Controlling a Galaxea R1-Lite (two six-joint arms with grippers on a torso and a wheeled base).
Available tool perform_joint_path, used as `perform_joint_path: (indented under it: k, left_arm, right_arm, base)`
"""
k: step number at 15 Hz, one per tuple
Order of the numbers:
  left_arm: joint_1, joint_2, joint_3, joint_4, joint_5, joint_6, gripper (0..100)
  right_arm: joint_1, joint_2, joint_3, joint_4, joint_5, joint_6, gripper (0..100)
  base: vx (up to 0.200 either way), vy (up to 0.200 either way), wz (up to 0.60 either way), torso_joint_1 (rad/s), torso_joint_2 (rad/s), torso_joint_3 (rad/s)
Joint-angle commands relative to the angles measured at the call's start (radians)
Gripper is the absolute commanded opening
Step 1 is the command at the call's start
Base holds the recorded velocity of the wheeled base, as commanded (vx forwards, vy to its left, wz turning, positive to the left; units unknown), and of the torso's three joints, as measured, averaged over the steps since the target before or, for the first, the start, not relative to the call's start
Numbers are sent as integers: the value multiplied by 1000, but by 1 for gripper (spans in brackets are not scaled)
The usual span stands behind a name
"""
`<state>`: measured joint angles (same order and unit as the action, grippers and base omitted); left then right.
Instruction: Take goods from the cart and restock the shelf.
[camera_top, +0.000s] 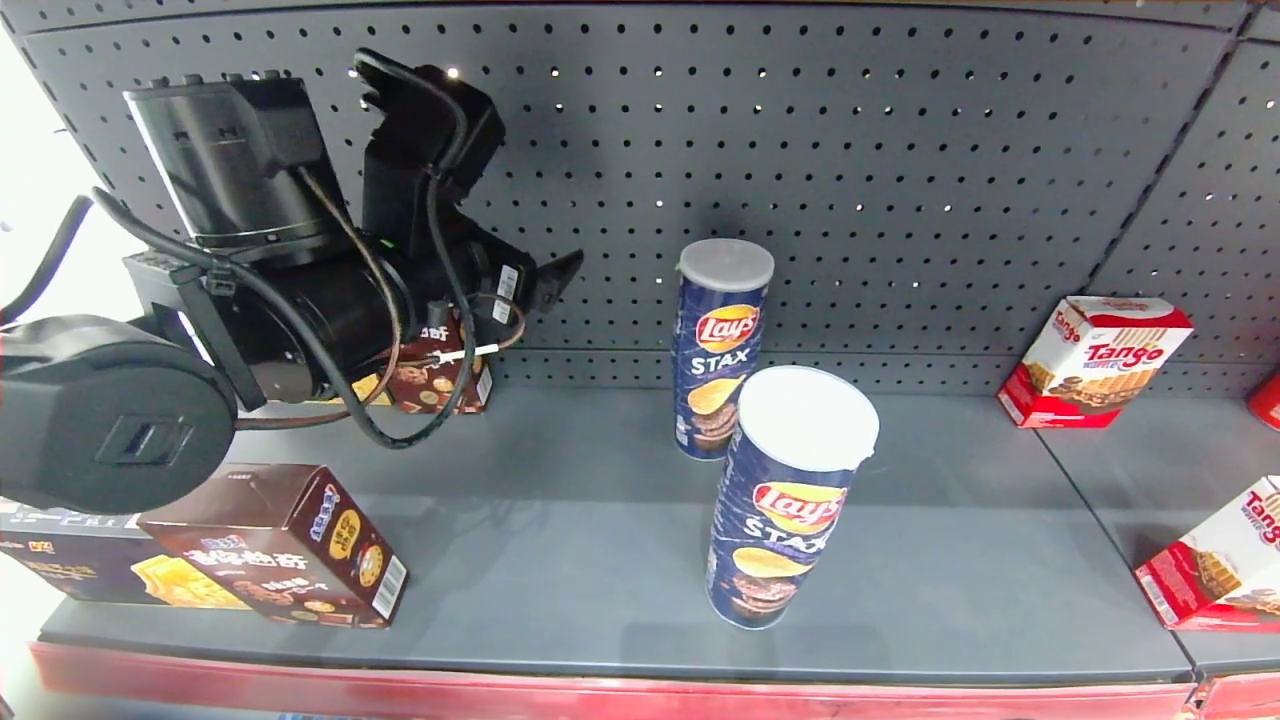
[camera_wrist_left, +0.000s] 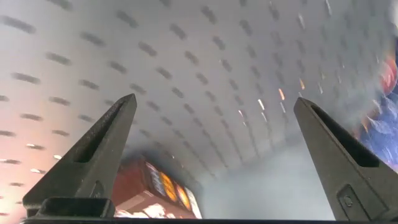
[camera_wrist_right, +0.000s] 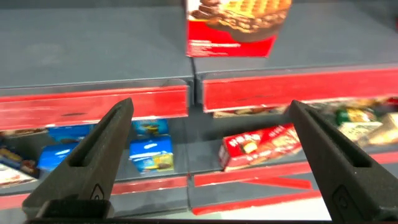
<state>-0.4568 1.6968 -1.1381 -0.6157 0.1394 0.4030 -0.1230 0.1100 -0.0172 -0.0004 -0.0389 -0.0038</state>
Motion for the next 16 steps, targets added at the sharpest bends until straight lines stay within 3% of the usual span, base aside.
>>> perform_joint_path:
  k: [1, 3, 5, 8, 12, 16]
  left_arm:
    - [7, 0, 12, -10, -1, -3, 100]
    - [4, 3, 18, -15, 0, -16, 100]
    - [6, 1, 38, -25, -1, -29, 100]
    - [6, 0, 78, -70, 0, -29, 100]
    - [6, 0, 104, -102, 0, -30, 100]
    - [7, 3, 101, -104, 0, -30, 100]
  right_arm:
    - [20, 367, -362, -27, 13, 123, 100]
    - [91, 582, -544, -89, 83, 105, 100]
    - [197, 761, -584, -155, 113, 1, 100]
    - [394, 970, -590, -277, 105, -44, 100]
    - [534, 1085, -570, -297, 93, -48, 100]
    - [681, 1182, -567, -297, -7, -54, 100]
  base:
    - [0, 0, 0, 0, 0, 0]
    - [0, 0, 0, 0, 0, 0]
    - [0, 0, 0, 0, 0, 0]
    - [0, 0, 0, 0, 0, 0]
    - [0, 0, 0, 0, 0, 0]
    - [0, 0, 0, 0, 0, 0]
